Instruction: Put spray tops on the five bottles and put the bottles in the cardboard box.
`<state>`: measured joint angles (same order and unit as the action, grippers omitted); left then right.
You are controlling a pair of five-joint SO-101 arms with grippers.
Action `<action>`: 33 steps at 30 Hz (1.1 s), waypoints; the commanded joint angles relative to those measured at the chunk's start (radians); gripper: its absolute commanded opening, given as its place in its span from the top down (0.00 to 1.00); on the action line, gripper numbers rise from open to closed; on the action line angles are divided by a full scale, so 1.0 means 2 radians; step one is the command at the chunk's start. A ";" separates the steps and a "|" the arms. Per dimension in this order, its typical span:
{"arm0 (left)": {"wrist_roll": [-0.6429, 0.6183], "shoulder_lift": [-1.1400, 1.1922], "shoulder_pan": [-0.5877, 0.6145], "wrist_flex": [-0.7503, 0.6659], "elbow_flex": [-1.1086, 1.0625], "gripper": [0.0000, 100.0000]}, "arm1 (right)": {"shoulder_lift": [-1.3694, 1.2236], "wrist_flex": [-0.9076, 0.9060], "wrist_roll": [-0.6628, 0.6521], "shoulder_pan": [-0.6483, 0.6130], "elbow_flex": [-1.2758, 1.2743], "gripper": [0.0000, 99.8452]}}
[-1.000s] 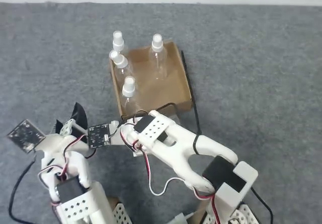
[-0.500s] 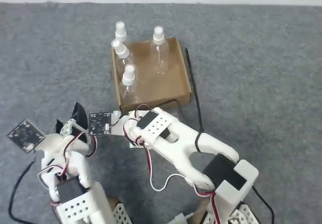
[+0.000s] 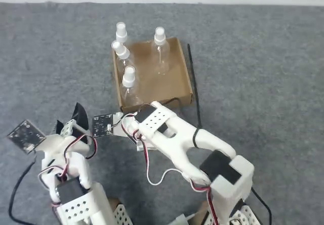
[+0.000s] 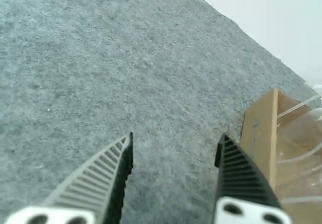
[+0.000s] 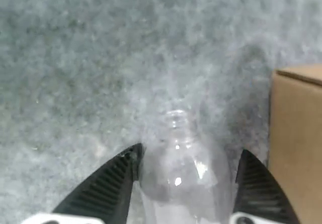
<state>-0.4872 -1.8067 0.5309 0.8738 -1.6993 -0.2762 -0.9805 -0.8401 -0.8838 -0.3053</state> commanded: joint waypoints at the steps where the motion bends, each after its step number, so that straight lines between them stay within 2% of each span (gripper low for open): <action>1: 0.002 -0.006 0.000 0.002 0.007 0.75 | -0.008 -0.013 -0.009 0.007 0.038 0.74; 3: 0.002 -0.006 0.000 0.003 0.007 0.75 | -0.014 -0.019 -0.008 0.007 0.044 0.75; 8: 0.002 -0.006 0.000 0.003 0.007 0.75 | -0.014 -0.046 -0.006 0.008 0.066 0.89; 12: 0.002 -0.006 0.000 0.005 0.007 0.75 | -0.013 -0.066 -0.006 0.007 0.068 0.93; 16: 0.002 -0.006 -0.001 0.030 0.007 0.75 | 0.010 -0.088 -0.004 0.007 0.064 0.95; 22: 0.002 -0.006 0.002 0.094 0.007 0.75 | 0.028 -0.111 0.047 0.007 0.063 0.96; 33: 0.002 -0.006 0.002 0.194 0.007 0.75 | 0.033 -0.154 0.074 0.006 0.064 0.96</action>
<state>-0.4856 -1.8067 0.5309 1.1960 -1.6993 -0.3115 -1.2566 -0.7158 -0.8823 -0.2225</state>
